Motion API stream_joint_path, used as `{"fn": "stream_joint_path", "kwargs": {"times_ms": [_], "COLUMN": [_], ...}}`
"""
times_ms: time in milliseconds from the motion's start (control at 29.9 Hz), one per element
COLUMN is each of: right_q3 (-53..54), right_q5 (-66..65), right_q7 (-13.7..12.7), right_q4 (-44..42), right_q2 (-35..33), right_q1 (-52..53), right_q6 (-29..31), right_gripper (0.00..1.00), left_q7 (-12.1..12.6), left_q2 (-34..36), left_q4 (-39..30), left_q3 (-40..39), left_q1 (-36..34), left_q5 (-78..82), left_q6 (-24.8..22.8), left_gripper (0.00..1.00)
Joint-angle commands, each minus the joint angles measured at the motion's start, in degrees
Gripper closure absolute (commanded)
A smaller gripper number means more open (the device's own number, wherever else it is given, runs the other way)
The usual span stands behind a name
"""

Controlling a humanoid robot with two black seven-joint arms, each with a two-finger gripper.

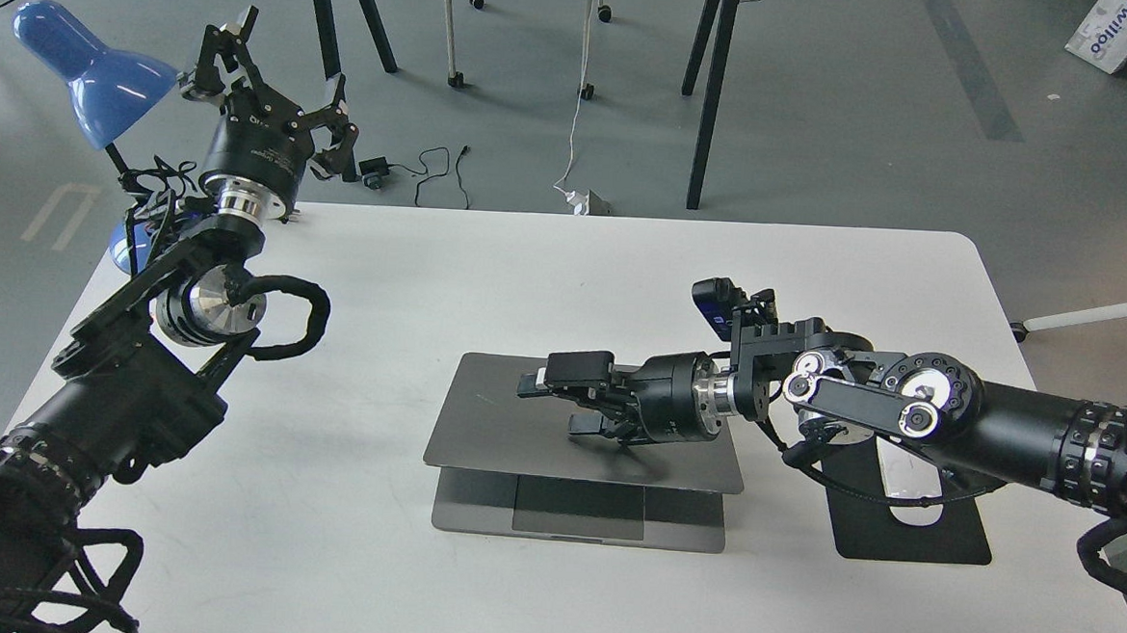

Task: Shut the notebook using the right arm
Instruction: 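Press the lid flat onto the laptop base with the right gripper, then lift the right gripper up and away from the closed laptop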

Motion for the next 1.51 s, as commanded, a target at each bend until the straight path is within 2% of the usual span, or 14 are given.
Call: {"fn": "stream_joint_path", "kwargs": {"times_ms": [0, 435, 803, 1472], "right_q3": [-1.79, -7.07, -7.33, -10.76], "right_q5": [-1.45, -6.37, -9.71, -12.00], "right_q7": [-0.06, -0.85, -1.64, -1.65], "right_q4": [-0.10, -1.50, -3.62, -4.14], "right_q2": [0.92, 3.12, 4.70, 5.58], "right_q1": [0.08, 0.87, 1.22, 1.66], "right_q6": [-0.08, -2.02, -3.86, -4.57], "right_gripper": [0.00, 0.00, 0.00, 0.00], "left_q7": [0.00, 0.00, 0.00, 0.00], "left_q2": [0.00, 0.00, 0.00, 0.00], "left_q4": [0.03, 0.03, -0.05, -0.05], "left_q3": [0.00, 0.00, 0.00, 0.00], "left_q1": [0.02, 0.02, 0.02, 0.02], "left_q5": [-0.01, -0.02, -0.02, -0.02], "left_q6": [0.00, 0.00, -0.09, 0.00], "left_gripper": [0.00, 0.00, 0.00, 0.00]}}
